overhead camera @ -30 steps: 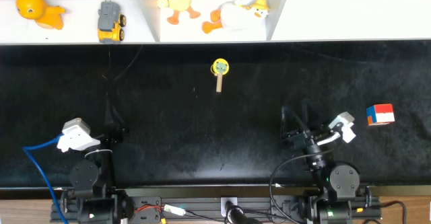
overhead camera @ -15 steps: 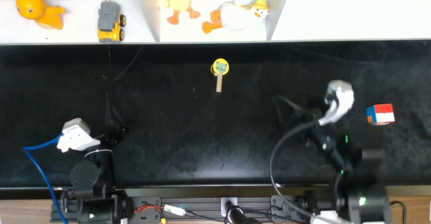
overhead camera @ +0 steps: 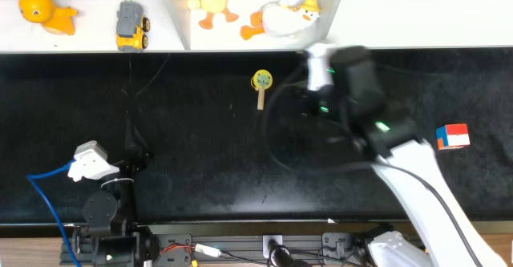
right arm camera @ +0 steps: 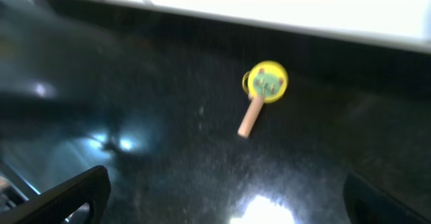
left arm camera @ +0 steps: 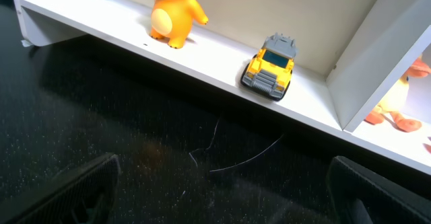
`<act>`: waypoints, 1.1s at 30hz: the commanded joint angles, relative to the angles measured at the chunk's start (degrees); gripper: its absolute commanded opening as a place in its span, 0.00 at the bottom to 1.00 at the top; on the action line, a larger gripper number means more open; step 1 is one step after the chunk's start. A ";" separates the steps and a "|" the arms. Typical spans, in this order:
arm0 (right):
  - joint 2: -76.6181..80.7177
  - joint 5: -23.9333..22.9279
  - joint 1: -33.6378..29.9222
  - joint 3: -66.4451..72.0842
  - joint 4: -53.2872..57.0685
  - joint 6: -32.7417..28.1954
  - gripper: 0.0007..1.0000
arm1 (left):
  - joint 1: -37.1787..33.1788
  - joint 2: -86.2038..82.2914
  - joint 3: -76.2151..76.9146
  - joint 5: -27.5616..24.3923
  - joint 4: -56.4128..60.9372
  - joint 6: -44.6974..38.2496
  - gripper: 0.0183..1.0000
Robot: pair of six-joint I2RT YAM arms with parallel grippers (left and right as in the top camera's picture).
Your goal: Store Toys
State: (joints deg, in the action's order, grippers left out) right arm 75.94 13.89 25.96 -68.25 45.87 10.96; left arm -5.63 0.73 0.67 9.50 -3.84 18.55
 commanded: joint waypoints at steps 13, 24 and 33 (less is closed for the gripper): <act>24.11 -14.08 9.16 -6.08 -0.26 14.84 0.96 | 0.24 -0.57 -0.20 0.46 0.04 1.05 1.00; 31.58 -13.27 9.33 -6.16 -6.58 19.34 0.90 | 0.24 -0.57 -0.20 0.46 0.04 1.03 1.00; 36.52 -12.35 9.35 -6.23 -7.06 19.50 0.77 | 0.24 -0.57 -0.20 0.46 0.04 1.05 1.00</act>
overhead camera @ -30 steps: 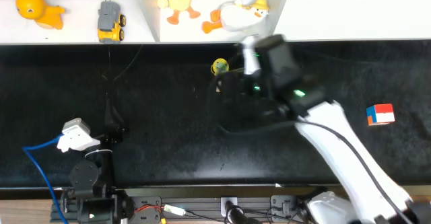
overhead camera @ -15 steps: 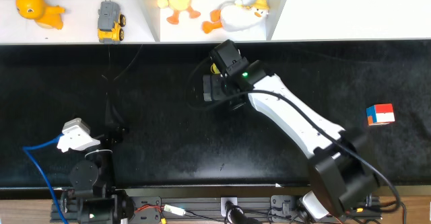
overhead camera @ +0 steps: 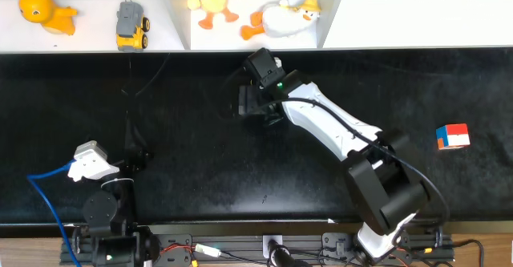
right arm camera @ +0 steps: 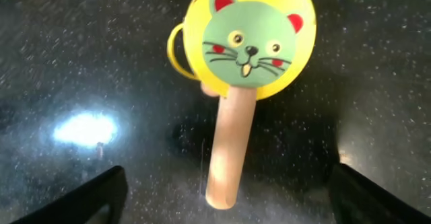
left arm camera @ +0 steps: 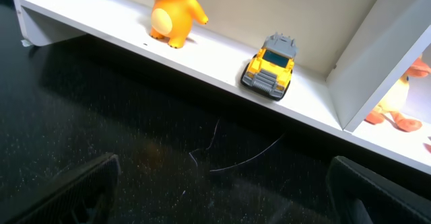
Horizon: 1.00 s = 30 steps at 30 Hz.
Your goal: Store Toys
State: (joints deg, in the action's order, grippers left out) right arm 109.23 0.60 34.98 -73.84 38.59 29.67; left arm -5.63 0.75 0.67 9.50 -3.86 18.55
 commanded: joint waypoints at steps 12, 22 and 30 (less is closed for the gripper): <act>6.60 1.29 0.33 -0.63 6.43 0.74 0.22 | 0.24 -0.59 -0.20 0.46 0.07 1.05 1.00; 6.58 2.89 0.31 -0.70 7.50 0.81 0.04 | 0.24 -0.59 -0.20 0.46 0.09 1.05 1.00; 6.36 4.96 0.26 -5.44 12.61 0.85 0.04 | 0.24 -0.59 -0.20 0.46 0.07 1.05 1.00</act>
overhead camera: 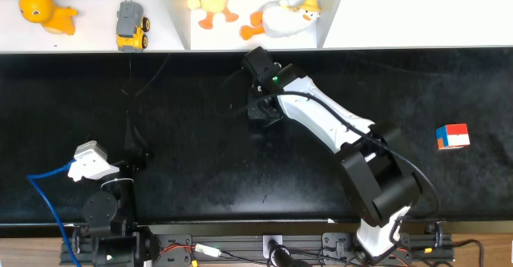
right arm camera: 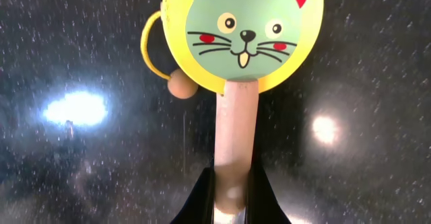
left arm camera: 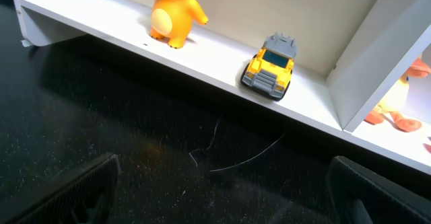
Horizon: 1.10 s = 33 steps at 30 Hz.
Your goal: Store Toys
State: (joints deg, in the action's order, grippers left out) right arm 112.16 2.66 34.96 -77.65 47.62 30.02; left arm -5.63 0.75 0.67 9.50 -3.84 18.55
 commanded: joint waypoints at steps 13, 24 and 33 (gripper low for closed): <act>-13.00 -1.60 2.82 -8.92 24.85 3.30 0.04 | 0.24 -0.59 -0.20 0.46 0.07 1.03 1.00; -35.71 -8.66 -7.30 6.56 26.97 7.30 0.04 | 0.24 -0.59 -0.20 0.46 0.04 1.03 1.00; -37.55 -8.04 -30.88 8.48 21.27 0.83 0.04 | 0.24 -0.59 -0.20 0.46 0.07 1.05 1.00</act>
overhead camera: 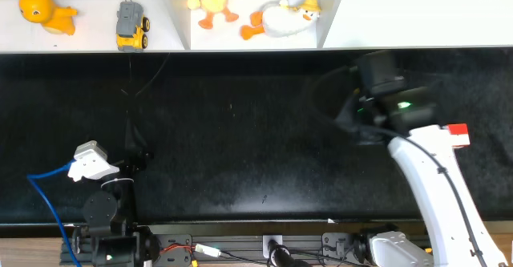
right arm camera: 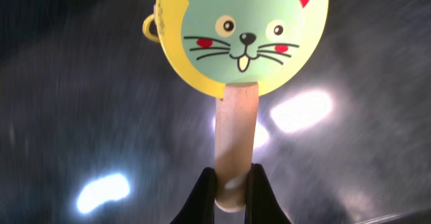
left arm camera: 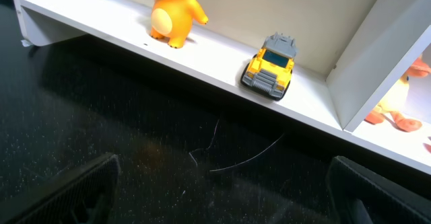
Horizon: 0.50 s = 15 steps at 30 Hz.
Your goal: Store Toys
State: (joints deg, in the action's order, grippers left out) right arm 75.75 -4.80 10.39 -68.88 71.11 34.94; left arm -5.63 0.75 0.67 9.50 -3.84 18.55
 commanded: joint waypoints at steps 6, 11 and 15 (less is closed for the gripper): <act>0.42 2.21 -13.88 -0.28 -12.22 -11.58 0.05 | 0.24 -0.59 -0.20 0.46 0.07 1.05 1.00; 6.73 3.08 -13.97 -2.10 -16.44 -16.44 0.05 | 0.24 -0.59 -0.20 0.46 0.04 1.05 1.00; 13.25 2.73 -13.57 -5.57 -16.83 -20.79 0.05 | 0.24 -0.59 -0.20 0.46 0.04 1.05 1.00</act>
State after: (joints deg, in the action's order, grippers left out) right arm 85.89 -2.42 -3.60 -70.85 54.76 19.14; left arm -5.63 0.75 0.67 9.50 -3.84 18.55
